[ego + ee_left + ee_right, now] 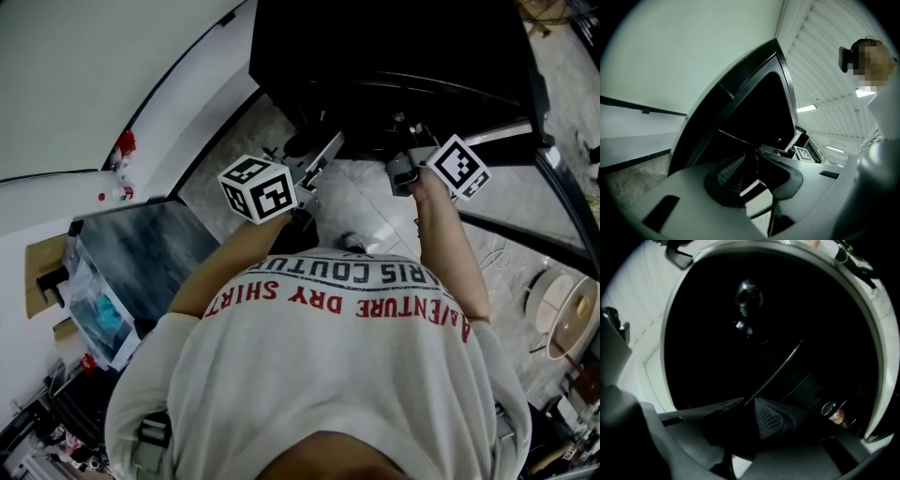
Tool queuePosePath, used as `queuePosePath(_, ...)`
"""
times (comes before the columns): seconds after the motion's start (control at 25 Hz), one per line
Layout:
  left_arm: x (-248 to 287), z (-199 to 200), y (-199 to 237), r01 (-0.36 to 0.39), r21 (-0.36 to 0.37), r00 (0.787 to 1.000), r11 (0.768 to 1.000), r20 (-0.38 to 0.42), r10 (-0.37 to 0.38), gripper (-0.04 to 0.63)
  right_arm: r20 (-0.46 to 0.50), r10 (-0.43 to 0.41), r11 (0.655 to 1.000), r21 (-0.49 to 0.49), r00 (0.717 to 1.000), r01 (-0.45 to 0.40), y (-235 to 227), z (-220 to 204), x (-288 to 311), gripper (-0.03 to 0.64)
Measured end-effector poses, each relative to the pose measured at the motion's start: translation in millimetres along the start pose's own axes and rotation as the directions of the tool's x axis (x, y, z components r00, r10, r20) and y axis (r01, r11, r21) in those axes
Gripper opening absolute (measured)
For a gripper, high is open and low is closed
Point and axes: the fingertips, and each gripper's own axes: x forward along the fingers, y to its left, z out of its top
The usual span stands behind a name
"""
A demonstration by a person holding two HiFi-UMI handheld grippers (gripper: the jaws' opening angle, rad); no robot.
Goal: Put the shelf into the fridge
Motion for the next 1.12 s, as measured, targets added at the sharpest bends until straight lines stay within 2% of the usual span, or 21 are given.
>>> queuePosePath(0.16,2,-3,-9,-0.001,0.015,1.0,1.0,-0.005,0.001,0.107,-0.05,0.001,0.993,-0.114,0.999,-0.006,10,-6,-17,0.06)
queuePosePath(0.28,2,-6,-18,0.003,0.033,1.0,0.999,-0.012,-0.002,0.103,-0.127,0.003,0.965,-0.259,0.992,-0.036,25,-16,-32,0.058)
queuePosePath(0.4,2,-9,-31,0.014,0.053,1.0,0.999,-0.018,-0.013,0.092,-0.215,0.015,0.907,-0.408,0.977,-0.104,43,-29,-51,0.055)
queuePosePath(0.56,-2,-12,-53,0.034,0.093,0.999,0.995,-0.03,-0.031,0.076,-0.315,0.008,0.792,-0.577,0.949,-0.198,65,-39,-81,0.04)
queuePosePath(0.64,-6,-14,-67,0.051,0.124,0.998,0.991,-0.036,-0.047,0.068,-0.34,0.012,0.771,-0.595,0.94,-0.225,73,-39,-97,0.032)
queuePosePath(0.76,-13,-18,-92,0.079,0.183,0.996,0.98,-0.05,-0.071,0.06,-0.365,0.053,0.766,-0.582,0.929,-0.273,88,-36,-119,0.028)
queuePosePath(0.96,-24,-27,-135,0.141,0.251,0.989,0.958,-0.072,-0.127,0.048,-0.411,0.115,0.694,-0.618,0.904,-0.369,121,-42,-151,0.026)
queuePosePath(1.12,-33,-37,-158,0.142,0.337,0.989,0.931,-0.086,-0.12,0.038,-0.434,0.154,0.688,-0.598,0.888,-0.412,132,-47,-172,0.023)
